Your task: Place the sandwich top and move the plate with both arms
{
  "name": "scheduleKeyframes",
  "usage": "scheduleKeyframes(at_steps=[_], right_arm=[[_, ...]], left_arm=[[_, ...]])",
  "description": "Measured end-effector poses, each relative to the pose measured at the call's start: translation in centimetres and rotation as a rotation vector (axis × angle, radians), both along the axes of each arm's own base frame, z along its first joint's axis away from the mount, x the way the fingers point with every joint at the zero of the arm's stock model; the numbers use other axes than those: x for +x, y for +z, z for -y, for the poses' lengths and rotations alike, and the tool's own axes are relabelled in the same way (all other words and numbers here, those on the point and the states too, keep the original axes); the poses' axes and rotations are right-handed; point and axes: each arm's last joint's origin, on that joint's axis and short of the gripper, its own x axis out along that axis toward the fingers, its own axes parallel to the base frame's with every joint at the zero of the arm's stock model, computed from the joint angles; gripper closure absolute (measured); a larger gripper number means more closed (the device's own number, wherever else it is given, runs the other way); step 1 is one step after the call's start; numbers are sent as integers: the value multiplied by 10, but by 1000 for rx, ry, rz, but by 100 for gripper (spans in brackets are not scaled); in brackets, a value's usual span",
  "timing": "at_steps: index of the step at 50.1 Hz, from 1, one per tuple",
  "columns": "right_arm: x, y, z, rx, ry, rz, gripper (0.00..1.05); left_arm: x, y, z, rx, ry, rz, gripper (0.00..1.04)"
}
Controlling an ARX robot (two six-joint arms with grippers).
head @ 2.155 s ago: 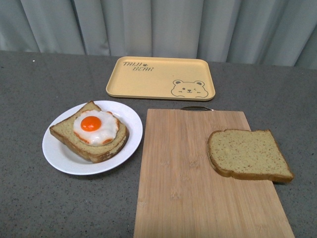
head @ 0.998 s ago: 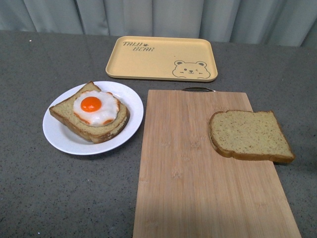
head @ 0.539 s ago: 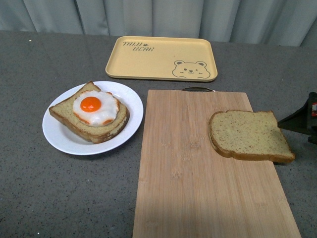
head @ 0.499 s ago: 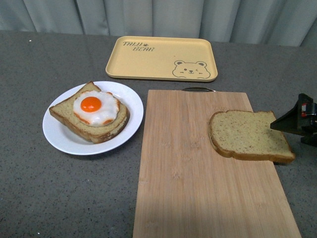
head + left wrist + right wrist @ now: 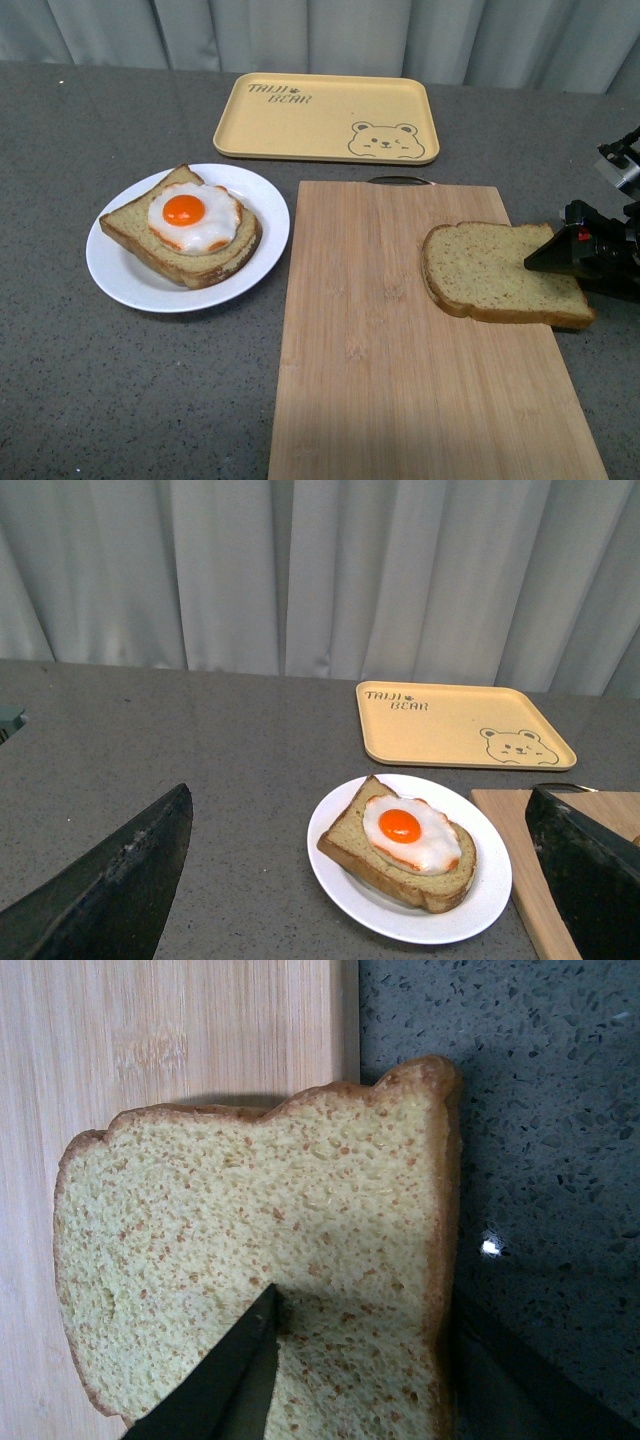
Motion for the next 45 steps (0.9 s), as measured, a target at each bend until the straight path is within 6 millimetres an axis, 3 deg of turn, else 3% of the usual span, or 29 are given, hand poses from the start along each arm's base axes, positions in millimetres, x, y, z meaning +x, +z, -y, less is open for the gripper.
scheduleKeyframes(at_steps=[7,15,23,28,36,45], right_arm=[[0,2,-1,6,-4,-2,78],[-6,20,-1,3,-11,0,103],[-8,60,-4,127,9,112,103],[-3,83,-18,259,53,202,103],[11,88,-50,328,82,223,103],[38,79,-111,408,115,185,103]], left_arm=[[0,0,0,0,0,0,7],[0,0,0,0,0,0,7],[0,0,0,0,0,0,7],[0,0,0,0,0,0,7],[0,0,0,0,0,0,7],[0,0,0,0,0,0,7]])
